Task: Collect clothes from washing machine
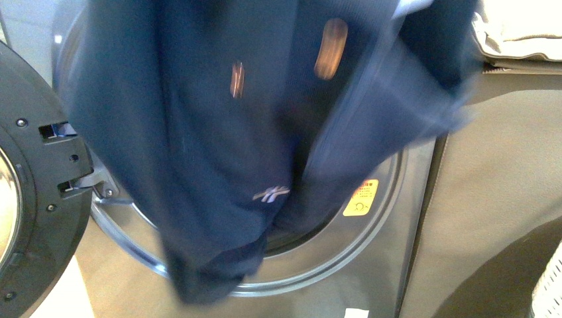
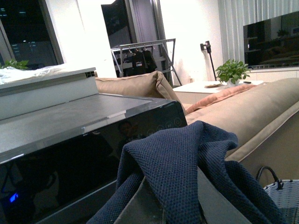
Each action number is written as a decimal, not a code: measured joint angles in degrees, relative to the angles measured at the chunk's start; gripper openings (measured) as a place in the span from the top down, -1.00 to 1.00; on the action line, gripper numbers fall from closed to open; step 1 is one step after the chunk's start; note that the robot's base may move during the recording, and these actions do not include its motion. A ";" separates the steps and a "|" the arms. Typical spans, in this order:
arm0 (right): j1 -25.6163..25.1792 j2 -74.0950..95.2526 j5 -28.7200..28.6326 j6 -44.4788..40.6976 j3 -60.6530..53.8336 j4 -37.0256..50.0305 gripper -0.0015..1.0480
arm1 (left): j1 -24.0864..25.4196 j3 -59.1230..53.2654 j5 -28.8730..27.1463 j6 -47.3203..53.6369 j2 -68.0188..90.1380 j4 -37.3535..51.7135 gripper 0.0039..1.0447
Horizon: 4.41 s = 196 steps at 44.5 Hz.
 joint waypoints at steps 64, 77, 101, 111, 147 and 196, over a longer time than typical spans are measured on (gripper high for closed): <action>0.00 0.00 -0.02 0.00 0.02 0.00 -0.86 | -7.34 13.79 -2.97 -6.99 7.02 -5.75 0.91; -16.09 11.80 -45.81 29.18 0.72 32.00 -0.86 | -7.34 13.77 -2.97 -7.02 6.99 -5.73 0.91; -13.53 29.55 -55.58 33.48 9.53 47.39 -0.86 | -7.34 13.77 -2.97 -6.99 6.99 -5.73 0.91; -8.22 50.53 -51.36 28.89 9.07 62.47 -0.86 | -7.34 13.77 -2.97 -6.99 6.99 -5.73 0.91; 4.04 77.99 -49.66 29.40 16.17 80.02 -0.86 | -7.34 13.77 -2.97 -7.02 6.99 -5.73 0.91; 11.69 93.94 -45.31 36.24 44.22 76.52 0.20 | -7.34 13.77 -3.02 -6.99 6.97 -5.66 0.91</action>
